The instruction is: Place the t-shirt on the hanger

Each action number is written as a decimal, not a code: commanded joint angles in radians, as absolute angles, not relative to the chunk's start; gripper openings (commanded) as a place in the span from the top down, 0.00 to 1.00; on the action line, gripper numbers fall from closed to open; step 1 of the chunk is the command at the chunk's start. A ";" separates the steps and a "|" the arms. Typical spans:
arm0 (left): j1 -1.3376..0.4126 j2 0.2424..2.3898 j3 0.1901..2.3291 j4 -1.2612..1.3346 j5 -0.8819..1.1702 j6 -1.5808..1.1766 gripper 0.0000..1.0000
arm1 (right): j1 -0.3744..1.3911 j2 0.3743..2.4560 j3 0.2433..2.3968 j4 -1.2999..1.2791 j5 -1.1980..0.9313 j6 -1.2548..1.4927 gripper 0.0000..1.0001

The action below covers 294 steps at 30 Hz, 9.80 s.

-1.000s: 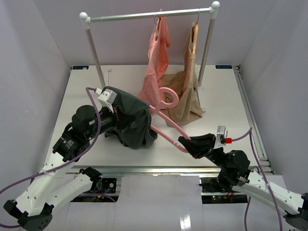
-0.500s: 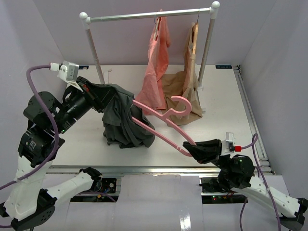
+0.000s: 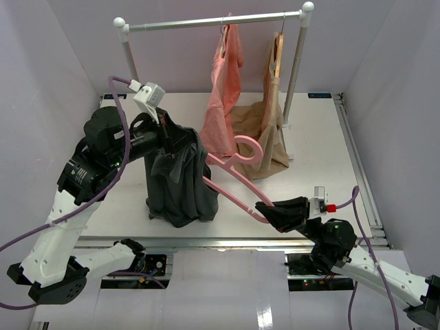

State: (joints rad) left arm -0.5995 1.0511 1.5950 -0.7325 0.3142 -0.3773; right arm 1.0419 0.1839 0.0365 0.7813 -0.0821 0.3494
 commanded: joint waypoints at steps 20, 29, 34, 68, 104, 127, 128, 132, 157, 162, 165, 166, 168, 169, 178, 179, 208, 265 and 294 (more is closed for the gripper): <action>-0.603 1.053 1.664 -0.939 0.442 -0.163 0.57 | 1.044 0.403 -0.113 1.249 -0.105 0.318 0.92; -0.611 1.070 1.662 -0.997 0.298 -0.009 0.33 | 1.044 0.245 -0.170 1.206 -0.109 0.327 0.92; -0.636 1.163 1.795 -1.071 0.397 0.064 0.21 | 1.043 0.203 -0.180 1.124 -0.085 0.319 0.92; -0.637 1.038 1.691 -1.003 0.603 0.102 0.11 | 1.045 -0.055 -0.222 0.962 0.098 0.317 0.92; -0.637 1.006 1.737 -0.951 0.366 0.410 0.05 | 1.043 -0.082 -0.211 0.745 -0.003 0.247 0.92; -0.637 1.106 1.776 -1.163 0.613 0.582 0.29 | 1.043 -0.010 -0.164 0.716 -0.128 0.227 0.92; -0.637 1.100 1.765 -1.167 0.625 0.577 0.30 | 1.043 -0.010 -0.161 0.716 -0.128 0.224 0.92; -0.637 1.085 1.717 -1.183 0.598 0.552 0.31 | 1.043 -0.005 -0.145 0.712 -0.157 0.215 0.92; -0.655 1.025 1.401 -1.103 0.941 0.380 0.59 | 1.043 0.173 0.229 0.598 0.054 0.005 0.92; -0.657 0.939 1.329 -1.089 0.945 0.404 0.43 | 1.044 0.215 0.285 0.578 0.055 -0.029 0.92; -0.658 0.931 1.297 -1.088 0.946 0.408 0.47 | 1.043 0.230 0.306 0.575 0.057 -0.032 0.92; -0.658 0.940 1.292 -1.089 0.948 0.407 0.59 | 1.043 0.229 0.311 0.575 0.058 -0.035 0.92; -0.659 0.965 1.284 -1.091 0.956 0.404 0.79 | 1.044 0.225 0.318 0.574 0.058 -0.041 0.92; -0.660 0.978 1.282 -1.091 0.960 0.401 0.86 | 1.044 0.223 0.322 0.570 0.055 -0.045 0.92; -0.666 1.014 1.325 -1.050 0.908 0.365 1.00 | 1.044 0.205 0.343 0.527 0.014 -0.047 0.92; -0.666 1.007 1.328 -1.030 0.908 0.357 1.00 | 1.043 0.201 0.342 0.518 0.016 -0.046 0.92; -0.666 0.560 1.018 -0.530 0.510 -0.022 1.00 | 1.043 0.322 0.345 0.246 0.339 0.470 0.28; -0.666 0.454 0.847 -0.240 0.401 -0.109 1.00 | 1.185 1.111 0.466 0.668 0.150 0.619 0.58; -0.666 0.498 0.951 -0.583 0.571 0.069 1.00 | 1.092 0.610 0.470 0.204 0.698 0.514 0.92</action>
State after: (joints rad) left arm -0.6662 0.4767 0.9057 -0.5194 0.5383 0.0212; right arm 1.1155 0.6468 0.4147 0.2892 0.5645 0.5522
